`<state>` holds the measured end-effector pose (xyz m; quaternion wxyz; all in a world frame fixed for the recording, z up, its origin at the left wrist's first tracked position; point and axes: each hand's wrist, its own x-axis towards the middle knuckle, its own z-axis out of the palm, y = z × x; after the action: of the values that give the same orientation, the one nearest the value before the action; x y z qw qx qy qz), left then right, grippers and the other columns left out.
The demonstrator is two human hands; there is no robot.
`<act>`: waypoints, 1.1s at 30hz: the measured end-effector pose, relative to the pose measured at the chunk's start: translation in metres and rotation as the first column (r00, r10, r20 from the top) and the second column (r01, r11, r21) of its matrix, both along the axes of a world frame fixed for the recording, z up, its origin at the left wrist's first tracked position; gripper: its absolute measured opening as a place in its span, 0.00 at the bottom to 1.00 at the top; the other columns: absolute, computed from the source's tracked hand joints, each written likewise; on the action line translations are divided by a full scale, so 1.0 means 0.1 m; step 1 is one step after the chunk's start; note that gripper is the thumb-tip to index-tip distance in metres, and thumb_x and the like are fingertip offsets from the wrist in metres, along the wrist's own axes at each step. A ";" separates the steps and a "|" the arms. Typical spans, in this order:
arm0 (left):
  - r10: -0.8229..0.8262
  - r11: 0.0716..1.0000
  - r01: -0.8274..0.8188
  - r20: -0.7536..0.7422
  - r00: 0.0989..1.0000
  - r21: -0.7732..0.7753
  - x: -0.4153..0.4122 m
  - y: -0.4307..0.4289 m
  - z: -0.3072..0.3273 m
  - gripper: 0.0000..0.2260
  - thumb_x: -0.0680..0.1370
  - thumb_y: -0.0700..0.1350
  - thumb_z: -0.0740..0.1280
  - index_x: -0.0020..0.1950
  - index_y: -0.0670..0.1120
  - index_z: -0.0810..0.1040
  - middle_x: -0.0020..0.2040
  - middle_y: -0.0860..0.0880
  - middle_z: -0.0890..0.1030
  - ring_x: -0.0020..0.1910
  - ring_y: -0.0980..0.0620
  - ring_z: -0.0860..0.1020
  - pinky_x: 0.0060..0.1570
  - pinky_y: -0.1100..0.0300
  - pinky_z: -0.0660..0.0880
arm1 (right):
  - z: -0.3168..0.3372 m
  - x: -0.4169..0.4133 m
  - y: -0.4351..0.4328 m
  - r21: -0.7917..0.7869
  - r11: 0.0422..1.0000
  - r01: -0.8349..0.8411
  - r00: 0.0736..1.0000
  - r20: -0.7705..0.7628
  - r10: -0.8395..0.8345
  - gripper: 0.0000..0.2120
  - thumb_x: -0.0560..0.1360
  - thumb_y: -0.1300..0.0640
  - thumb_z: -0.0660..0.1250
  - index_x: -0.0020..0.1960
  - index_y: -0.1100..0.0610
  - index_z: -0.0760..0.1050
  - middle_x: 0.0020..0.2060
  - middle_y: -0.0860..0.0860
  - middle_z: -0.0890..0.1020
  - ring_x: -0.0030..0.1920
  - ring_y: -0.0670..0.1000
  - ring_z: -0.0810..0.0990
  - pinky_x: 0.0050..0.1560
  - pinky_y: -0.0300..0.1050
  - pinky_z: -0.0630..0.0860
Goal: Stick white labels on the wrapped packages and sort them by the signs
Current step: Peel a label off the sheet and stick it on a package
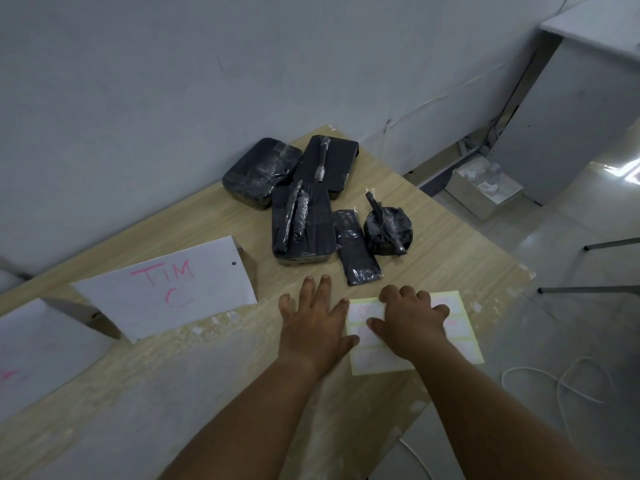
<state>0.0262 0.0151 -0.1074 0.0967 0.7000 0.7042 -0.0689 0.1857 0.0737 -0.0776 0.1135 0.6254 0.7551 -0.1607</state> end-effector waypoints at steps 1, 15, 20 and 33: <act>0.008 1.000 -0.008 0.008 1.000 0.001 0.00 0.01 0.00 0.31 0.76 0.69 0.58 0.75 0.58 0.60 0.81 0.45 0.45 0.78 0.40 0.42 0.65 0.34 0.46 | 0.01 -0.02 0.02 -0.018 1.000 0.004 1.000 0.003 -0.004 0.26 0.75 0.38 0.62 0.68 0.49 0.63 0.65 0.52 0.70 0.64 0.57 0.68 0.61 0.61 0.65; 0.050 0.999 -0.050 0.038 0.998 0.017 0.00 0.05 0.05 0.27 0.72 0.69 0.63 0.68 0.61 0.67 0.81 0.45 0.47 0.78 0.39 0.45 0.64 0.33 0.46 | -0.01 -0.10 -0.02 0.101 0.992 -0.071 0.948 -0.303 0.099 0.18 0.72 0.55 0.71 0.57 0.50 0.67 0.59 0.51 0.66 0.54 0.51 0.70 0.47 0.43 0.72; 0.054 0.998 -0.054 0.031 0.998 0.022 0.01 0.05 0.06 0.27 0.73 0.69 0.63 0.68 0.61 0.67 0.81 0.46 0.48 0.78 0.39 0.45 0.64 0.33 0.47 | -0.03 -0.14 -0.04 0.108 0.990 -0.088 0.935 -0.333 0.120 0.14 0.72 0.61 0.69 0.54 0.51 0.68 0.60 0.50 0.66 0.53 0.49 0.70 0.47 0.44 0.75; 0.064 0.998 -0.065 0.043 0.997 0.008 0.00 0.03 0.08 0.28 0.73 0.69 0.62 0.71 0.61 0.66 0.81 0.46 0.47 0.78 0.40 0.44 0.65 0.34 0.47 | -0.11 -0.15 -0.08 0.184 0.978 -0.101 0.929 -0.334 0.159 0.10 0.73 0.59 0.67 0.51 0.52 0.69 0.58 0.49 0.67 0.52 0.49 0.67 0.42 0.42 0.69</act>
<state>0.0265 0.0180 -0.0993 0.1106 0.6787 0.7245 -0.0473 0.1712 0.0659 -0.0884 -0.0625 0.5429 0.8136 -0.1982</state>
